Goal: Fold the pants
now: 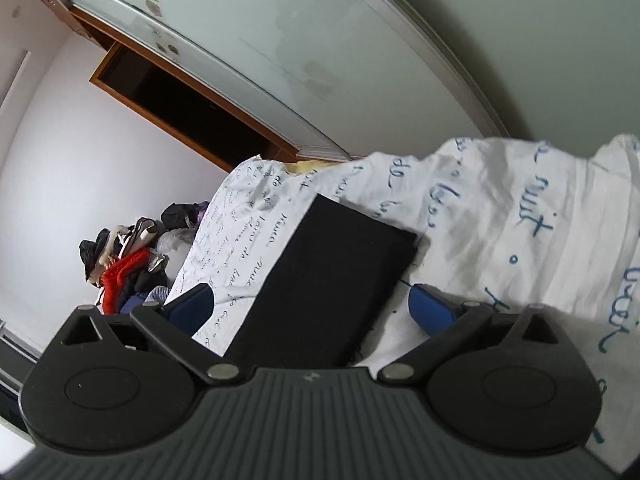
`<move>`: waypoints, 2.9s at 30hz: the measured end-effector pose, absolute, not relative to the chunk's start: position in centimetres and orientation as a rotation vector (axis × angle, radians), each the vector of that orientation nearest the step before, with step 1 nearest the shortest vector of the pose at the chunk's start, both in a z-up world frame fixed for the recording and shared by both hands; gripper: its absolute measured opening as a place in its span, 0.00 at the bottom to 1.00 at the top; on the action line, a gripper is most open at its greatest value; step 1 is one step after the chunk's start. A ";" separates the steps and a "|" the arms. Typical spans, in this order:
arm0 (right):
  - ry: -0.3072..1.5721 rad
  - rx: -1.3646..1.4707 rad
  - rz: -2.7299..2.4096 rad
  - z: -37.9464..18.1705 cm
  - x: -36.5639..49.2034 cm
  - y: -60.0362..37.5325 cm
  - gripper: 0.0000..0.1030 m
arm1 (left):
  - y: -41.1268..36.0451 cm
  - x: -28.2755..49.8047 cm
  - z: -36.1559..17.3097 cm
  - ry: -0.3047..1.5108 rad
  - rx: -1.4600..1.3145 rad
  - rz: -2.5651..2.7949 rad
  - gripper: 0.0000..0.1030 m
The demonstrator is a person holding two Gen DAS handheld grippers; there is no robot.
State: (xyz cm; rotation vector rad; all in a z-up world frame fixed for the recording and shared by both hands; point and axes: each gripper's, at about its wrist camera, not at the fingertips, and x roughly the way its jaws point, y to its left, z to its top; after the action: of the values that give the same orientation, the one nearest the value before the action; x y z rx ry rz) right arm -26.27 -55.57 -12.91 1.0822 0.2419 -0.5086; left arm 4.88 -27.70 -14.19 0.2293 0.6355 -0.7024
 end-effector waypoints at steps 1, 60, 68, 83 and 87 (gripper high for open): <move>0.237 1.091 -0.504 -13.2 -26.3 -55.6 1.00 | -27.7 4.9 -14.2 0.636 0.229 -0.703 1.00; 0.614 -0.522 -0.318 -12.7 -15.7 -33.1 0.53 | -34.3 9.6 -14.9 1.193 -0.528 -1.119 0.19; 0.634 -0.877 -0.415 -14.9 -15.1 -30.2 0.53 | -33.9 10.0 -13.8 1.155 -0.557 -1.139 0.19; 0.664 -0.887 -0.380 -16.3 -15.6 -30.1 0.05 | -34.2 10.0 -14.4 1.205 -0.459 -1.099 0.64; 0.639 -0.783 -0.373 -15.0 -15.8 -30.9 0.04 | -34.1 9.8 -14.3 1.199 -0.479 -1.115 0.71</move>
State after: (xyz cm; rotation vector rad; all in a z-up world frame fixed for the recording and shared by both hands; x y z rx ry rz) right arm -15.80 -30.91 -15.03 -0.7827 0.6388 -0.3734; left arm 9.80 -34.10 -14.32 -0.4795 1.1991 -1.1148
